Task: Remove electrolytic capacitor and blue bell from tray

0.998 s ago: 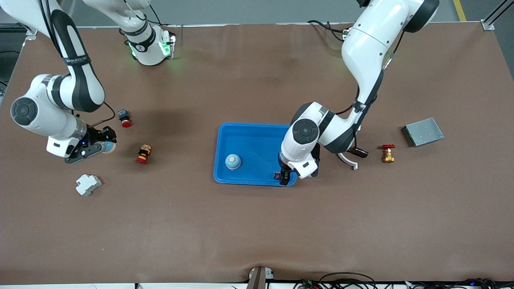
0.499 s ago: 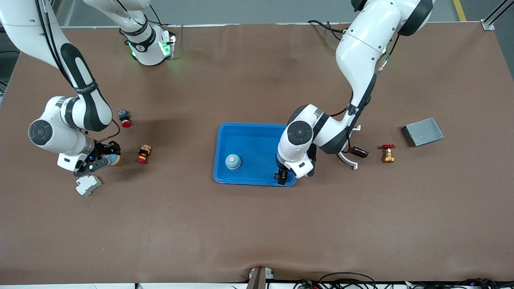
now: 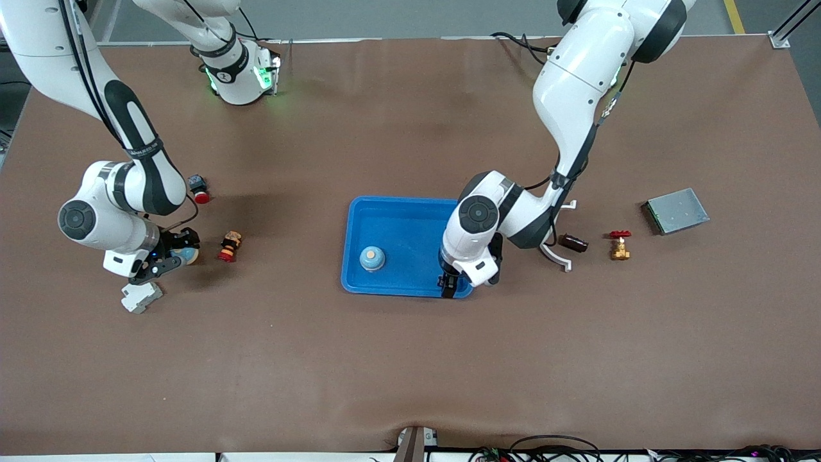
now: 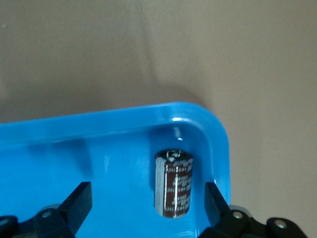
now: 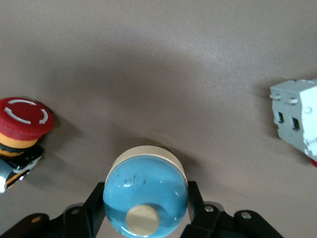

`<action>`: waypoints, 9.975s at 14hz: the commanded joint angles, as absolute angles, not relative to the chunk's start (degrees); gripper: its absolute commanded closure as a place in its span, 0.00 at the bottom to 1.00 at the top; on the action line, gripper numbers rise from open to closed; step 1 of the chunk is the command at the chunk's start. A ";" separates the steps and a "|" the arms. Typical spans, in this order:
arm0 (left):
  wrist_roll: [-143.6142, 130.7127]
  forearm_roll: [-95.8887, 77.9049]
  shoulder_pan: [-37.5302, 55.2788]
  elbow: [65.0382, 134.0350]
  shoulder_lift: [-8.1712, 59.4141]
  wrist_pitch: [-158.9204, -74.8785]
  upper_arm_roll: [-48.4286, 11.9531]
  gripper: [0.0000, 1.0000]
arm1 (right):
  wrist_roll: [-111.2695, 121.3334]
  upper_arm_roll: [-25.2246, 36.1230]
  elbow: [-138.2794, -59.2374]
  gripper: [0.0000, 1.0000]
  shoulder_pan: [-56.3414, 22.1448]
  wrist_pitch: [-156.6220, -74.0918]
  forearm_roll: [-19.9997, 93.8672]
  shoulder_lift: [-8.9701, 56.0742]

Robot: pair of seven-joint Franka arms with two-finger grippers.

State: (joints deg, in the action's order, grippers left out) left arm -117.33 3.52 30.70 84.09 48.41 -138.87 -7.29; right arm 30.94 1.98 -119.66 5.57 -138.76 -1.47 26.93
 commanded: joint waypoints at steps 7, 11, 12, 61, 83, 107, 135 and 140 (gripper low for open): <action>-118.65 4.48 31.99 83.06 50.10 -139.57 -6.59 0.12 | 31.38 1.58 -117.69 0.72 5.71 -140.71 -2.20 29.62; -118.65 4.48 31.47 83.23 50.19 -139.57 -6.59 0.83 | 31.20 1.58 -117.60 0.00 6.15 -140.36 -2.11 29.53; -118.65 4.48 31.46 83.23 50.19 -139.31 -6.59 0.98 | 31.11 1.58 -117.51 0.00 6.15 -140.01 -2.11 29.36; -46.85 6.24 -16.17 108.02 31.46 -128.32 -8.26 0.22 | -30.59 0.88 -80.07 0.00 -33.48 -120.41 7.73 42.71; -29.38 6.95 -14.59 85.52 23.48 -110.92 -14.15 0.00 | -30.76 0.97 -81.21 0.00 -36.21 -128.50 4.22 48.51; -9.49 -1.41 0.79 94.92 -7.29 -88.24 -0.44 0.00 | -31.64 0.97 -82.97 0.86 -35.60 -127.97 4.92 48.34; -10.46 0.18 0.44 93.34 -3.34 -84.81 -3.52 0.00 | 7.12 1.41 -100.37 0.85 -10.72 -123.48 4.92 31.01; -10.37 0.53 0.44 93.34 -3.17 -84.81 -3.52 0.00 | 7.12 1.32 -100.37 0.82 -11.25 -126.21 5.01 35.50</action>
State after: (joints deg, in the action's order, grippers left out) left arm -10.30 -0.33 0.48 94.57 -3.62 -85.83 -3.25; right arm 6.54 1.70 -100.50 -11.47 -125.48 5.41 34.78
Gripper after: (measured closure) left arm 0.000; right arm 0.317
